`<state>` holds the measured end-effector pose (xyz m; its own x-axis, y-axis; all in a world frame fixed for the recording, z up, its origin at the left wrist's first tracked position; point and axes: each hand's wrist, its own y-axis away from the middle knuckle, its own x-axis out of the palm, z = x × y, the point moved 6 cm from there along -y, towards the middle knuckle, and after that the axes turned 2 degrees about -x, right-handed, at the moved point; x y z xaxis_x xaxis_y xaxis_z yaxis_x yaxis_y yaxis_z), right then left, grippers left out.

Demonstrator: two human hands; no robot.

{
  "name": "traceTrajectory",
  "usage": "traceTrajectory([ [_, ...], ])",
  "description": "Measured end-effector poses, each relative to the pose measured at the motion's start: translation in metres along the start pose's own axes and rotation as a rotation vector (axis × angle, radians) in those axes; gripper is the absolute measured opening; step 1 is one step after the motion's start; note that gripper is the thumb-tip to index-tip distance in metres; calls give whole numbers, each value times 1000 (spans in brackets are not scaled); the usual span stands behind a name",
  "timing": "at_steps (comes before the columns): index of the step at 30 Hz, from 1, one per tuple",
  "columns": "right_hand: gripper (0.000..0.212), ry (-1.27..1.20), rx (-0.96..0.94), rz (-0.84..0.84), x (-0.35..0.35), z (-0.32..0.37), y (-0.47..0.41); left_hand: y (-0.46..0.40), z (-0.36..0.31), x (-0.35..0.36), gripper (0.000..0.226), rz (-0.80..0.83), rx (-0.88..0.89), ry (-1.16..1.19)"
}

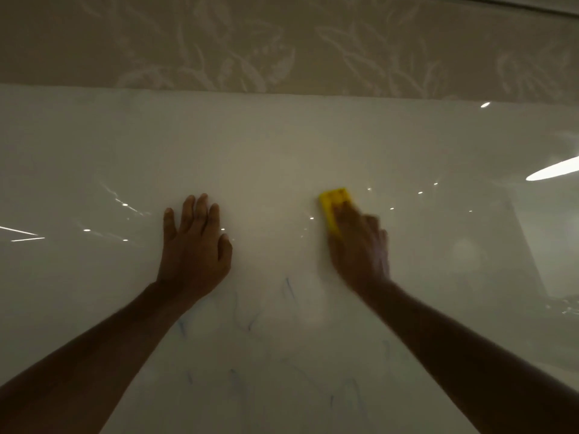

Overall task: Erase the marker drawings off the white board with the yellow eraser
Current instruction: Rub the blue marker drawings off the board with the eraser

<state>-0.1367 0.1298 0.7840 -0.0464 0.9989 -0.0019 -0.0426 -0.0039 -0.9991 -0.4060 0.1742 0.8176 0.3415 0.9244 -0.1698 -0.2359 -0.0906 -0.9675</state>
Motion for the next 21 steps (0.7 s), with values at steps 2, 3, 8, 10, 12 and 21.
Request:
traceTrajectory([
  [2,63,7,-360,93,11,34,60,3,0,1,63,-11,2,10],
  [3,61,14,-493,118,14,40,82,4,1,1,63,-11,6,11],
  [8,63,80,-161,22,-1,-52,52,11,4,4,60,-5,10,6],
  [10,57,-29,296,-70,-11,-103,48,13,4,5,60,-1,8,5],
  [12,59,-42,535,-82,-11,-102,67,15,4,5,60,10,4,8],
  [21,63,-56,-394,141,15,39,147,24,9,6,62,27,-3,27],
])
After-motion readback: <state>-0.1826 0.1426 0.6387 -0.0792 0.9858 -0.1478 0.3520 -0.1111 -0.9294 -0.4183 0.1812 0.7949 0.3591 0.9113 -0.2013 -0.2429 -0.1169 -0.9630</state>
